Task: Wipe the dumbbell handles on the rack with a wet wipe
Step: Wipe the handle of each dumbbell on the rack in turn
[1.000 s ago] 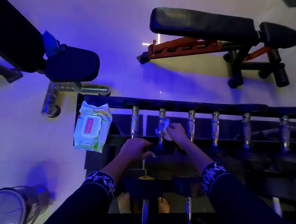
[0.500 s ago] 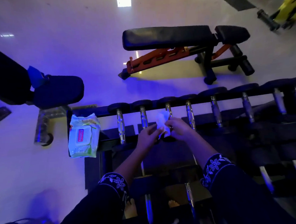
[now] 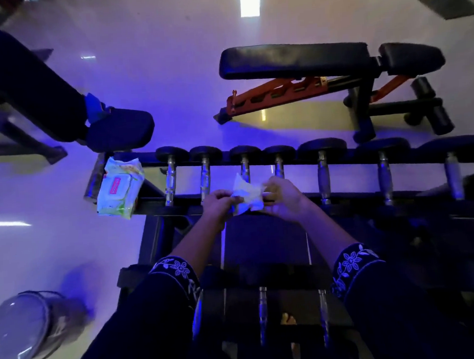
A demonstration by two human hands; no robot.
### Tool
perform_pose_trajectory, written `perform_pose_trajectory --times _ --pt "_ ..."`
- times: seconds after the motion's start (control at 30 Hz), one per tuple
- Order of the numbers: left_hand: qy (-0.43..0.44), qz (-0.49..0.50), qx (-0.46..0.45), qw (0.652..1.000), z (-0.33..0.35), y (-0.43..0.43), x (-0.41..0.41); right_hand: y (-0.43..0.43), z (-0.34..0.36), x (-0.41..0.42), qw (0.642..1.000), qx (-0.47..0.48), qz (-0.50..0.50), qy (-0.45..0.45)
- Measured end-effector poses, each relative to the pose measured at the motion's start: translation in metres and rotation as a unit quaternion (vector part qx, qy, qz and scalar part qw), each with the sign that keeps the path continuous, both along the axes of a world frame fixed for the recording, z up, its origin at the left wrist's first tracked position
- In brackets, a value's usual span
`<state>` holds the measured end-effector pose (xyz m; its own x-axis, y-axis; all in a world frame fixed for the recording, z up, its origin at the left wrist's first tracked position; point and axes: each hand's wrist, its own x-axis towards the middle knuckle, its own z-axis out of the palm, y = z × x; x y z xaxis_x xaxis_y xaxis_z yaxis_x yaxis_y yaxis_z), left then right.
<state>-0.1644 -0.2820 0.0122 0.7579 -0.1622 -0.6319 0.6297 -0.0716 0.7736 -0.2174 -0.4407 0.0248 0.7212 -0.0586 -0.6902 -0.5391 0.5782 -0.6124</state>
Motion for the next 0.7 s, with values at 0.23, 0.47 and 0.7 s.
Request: perform_pose_trajectory --times 0.23,0.47,0.7 --pt "0.037 0.06 -0.059 0.996 -0.002 -0.014 0.002 -0.02 -0.012 0.009 0.989 -0.13 0.057 -0.033" --pt "-0.212 -0.295 0.283 0.888 -0.042 -0.002 0.015 -0.006 -0.053 0.058 0.911 -0.412 0.008 -0.003" --pt "-0.272 -0.516 0.352 0.732 -0.069 -0.013 0.037 0.002 -0.076 0.088 0.81 -0.574 0.121 -0.021"
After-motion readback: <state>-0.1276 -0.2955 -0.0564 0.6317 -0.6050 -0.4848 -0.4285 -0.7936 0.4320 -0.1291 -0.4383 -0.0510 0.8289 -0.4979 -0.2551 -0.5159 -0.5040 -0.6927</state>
